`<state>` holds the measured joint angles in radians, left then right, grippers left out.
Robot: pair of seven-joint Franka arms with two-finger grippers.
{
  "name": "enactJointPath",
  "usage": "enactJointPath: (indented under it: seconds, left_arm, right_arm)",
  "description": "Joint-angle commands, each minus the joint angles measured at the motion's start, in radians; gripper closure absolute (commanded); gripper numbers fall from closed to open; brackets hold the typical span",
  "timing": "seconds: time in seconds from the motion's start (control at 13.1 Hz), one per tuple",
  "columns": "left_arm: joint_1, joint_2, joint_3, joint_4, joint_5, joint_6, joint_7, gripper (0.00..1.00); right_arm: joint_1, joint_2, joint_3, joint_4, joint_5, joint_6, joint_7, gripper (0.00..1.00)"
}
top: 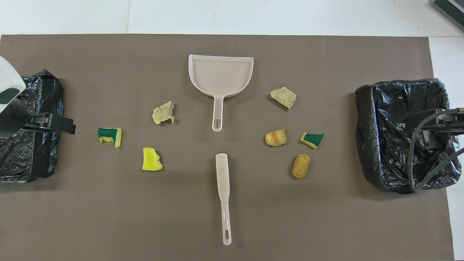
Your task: Sweep and dump trash in bin
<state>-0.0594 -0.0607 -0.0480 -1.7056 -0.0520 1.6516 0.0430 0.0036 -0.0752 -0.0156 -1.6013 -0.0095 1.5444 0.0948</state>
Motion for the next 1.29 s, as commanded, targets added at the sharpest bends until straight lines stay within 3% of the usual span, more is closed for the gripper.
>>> enactJointPath:
  seconds: [0.0, 0.3, 0.76, 0.84, 1.07, 1.22]
  left_arm:
    - [-0.061, -0.048, 0.01, -0.109, -0.008, 0.101, 0.0, 0.0]
    - [-0.157, -0.05, 0.01, -0.209, -0.011, 0.252, -0.026, 0.0]
    - [-0.38, -0.038, 0.01, -0.382, -0.012, 0.473, -0.245, 0.0]
    - [-0.401, -0.031, 0.008, -0.403, -0.012, 0.493, -0.283, 0.0]
    - [-0.566, -0.01, 0.01, -0.555, -0.011, 0.678, -0.438, 0.0]
    - [-0.646, -0.01, 0.01, -0.62, -0.011, 0.715, -0.459, 0.0]
  right_arm:
    - [-0.011, -0.029, 0.005, -0.037, 0.016, 0.008, -0.027, 0.0]
    - [-0.011, -0.029, 0.005, -0.063, 0.016, 0.016, -0.02, 0.0]
    - [0.001, -0.041, 0.016, -0.181, 0.02, 0.051, -0.015, 0.0]
    - [0.019, -0.04, 0.023, -0.212, 0.023, 0.1, -0.013, 0.0]
    - [0.12, 0.02, 0.023, -0.243, 0.023, 0.216, 0.095, 0.0]
    - [0.162, 0.067, 0.025, -0.239, 0.023, 0.23, 0.109, 0.0]
